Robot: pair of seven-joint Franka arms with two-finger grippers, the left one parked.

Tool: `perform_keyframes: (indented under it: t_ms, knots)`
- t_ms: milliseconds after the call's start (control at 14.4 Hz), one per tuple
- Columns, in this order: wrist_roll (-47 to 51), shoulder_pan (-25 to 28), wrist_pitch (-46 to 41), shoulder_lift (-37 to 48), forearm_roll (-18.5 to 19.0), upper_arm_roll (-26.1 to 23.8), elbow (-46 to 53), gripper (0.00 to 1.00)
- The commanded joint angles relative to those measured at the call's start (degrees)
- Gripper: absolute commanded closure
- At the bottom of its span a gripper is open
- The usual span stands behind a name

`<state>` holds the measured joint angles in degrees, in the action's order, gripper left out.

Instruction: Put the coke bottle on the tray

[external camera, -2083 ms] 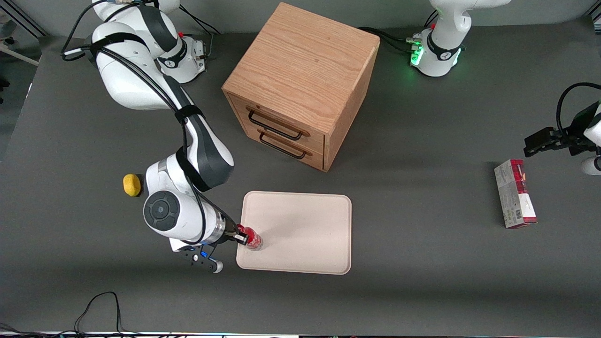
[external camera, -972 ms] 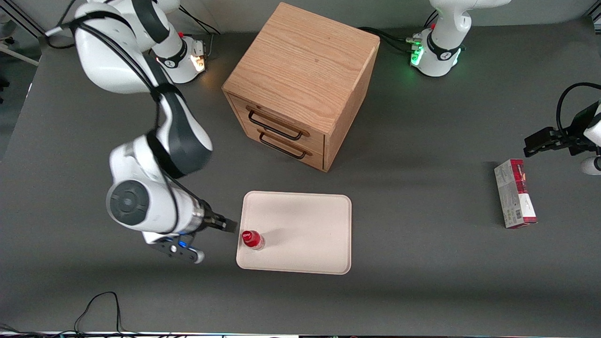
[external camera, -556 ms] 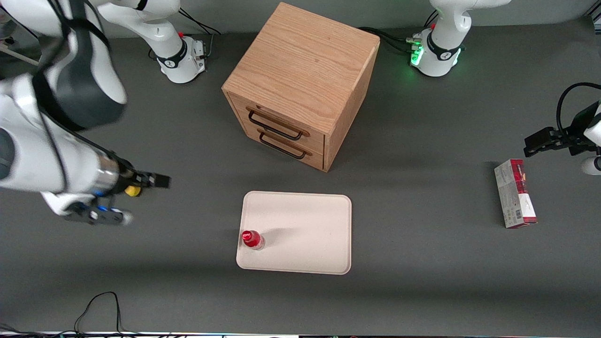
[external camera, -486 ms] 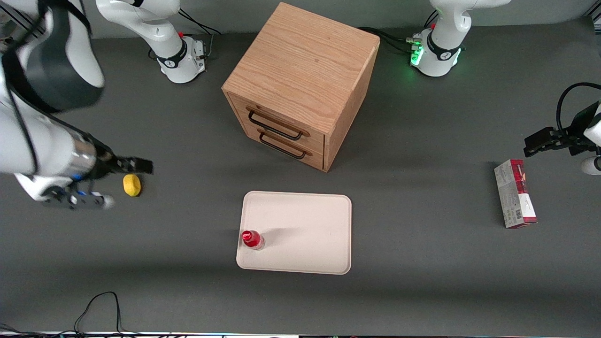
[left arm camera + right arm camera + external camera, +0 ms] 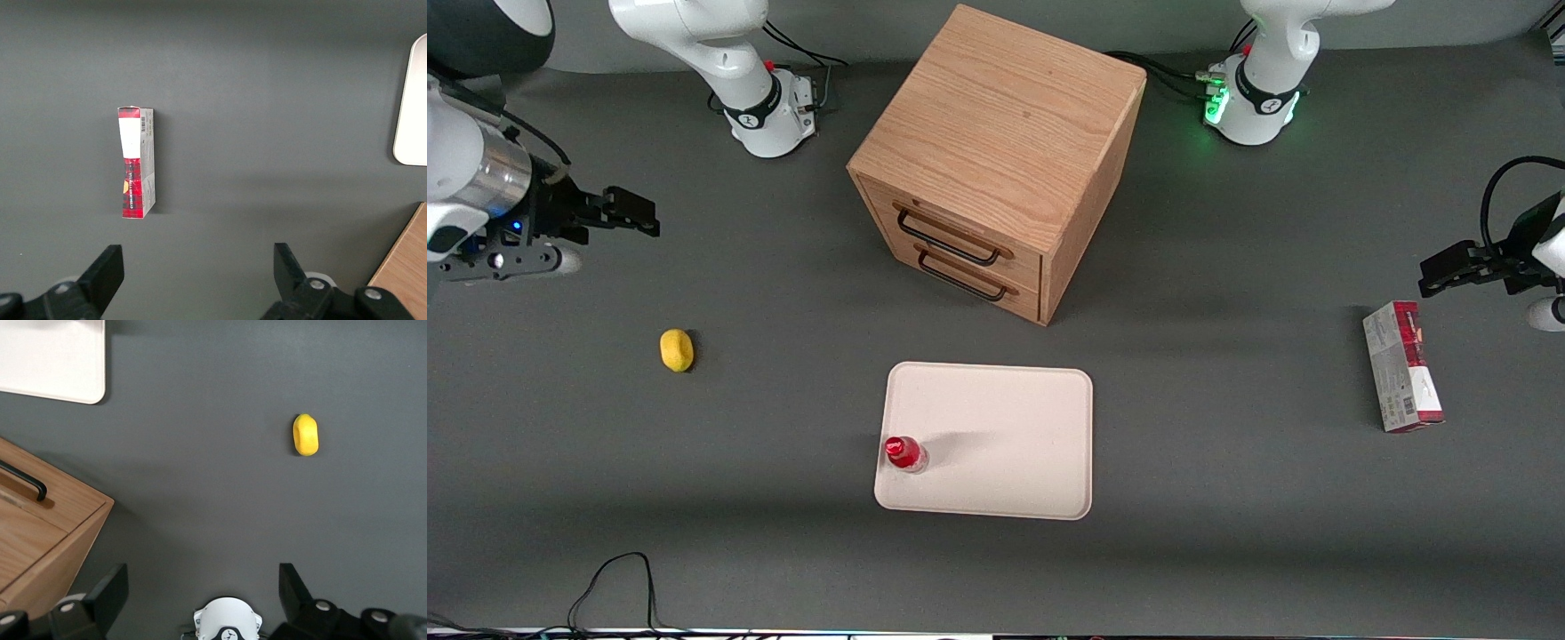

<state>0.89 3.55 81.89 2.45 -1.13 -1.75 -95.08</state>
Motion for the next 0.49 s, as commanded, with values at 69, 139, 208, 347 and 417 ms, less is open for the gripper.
perform_keyframes:
  t_ms: [69, 139, 208, 347, 417]
  knots:
    - [-4.2, 4.1, 2.0, 2.5, 0.3, 4.0, -2.8, 0.00]
    - [-4.3, 5.8, 2.0, 2.3, -0.1, 6.1, -2.7, 0.00]
    - [-4.3, 6.5, 2.0, 2.1, -0.1, 7.0, -2.1, 0.00]
    - [-4.2, 5.6, 1.6, 2.2, -0.4, 6.8, -1.6, 0.00]
    - [-4.2, 5.0, 1.4, 2.2, -0.9, 6.8, -1.2, 0.00]
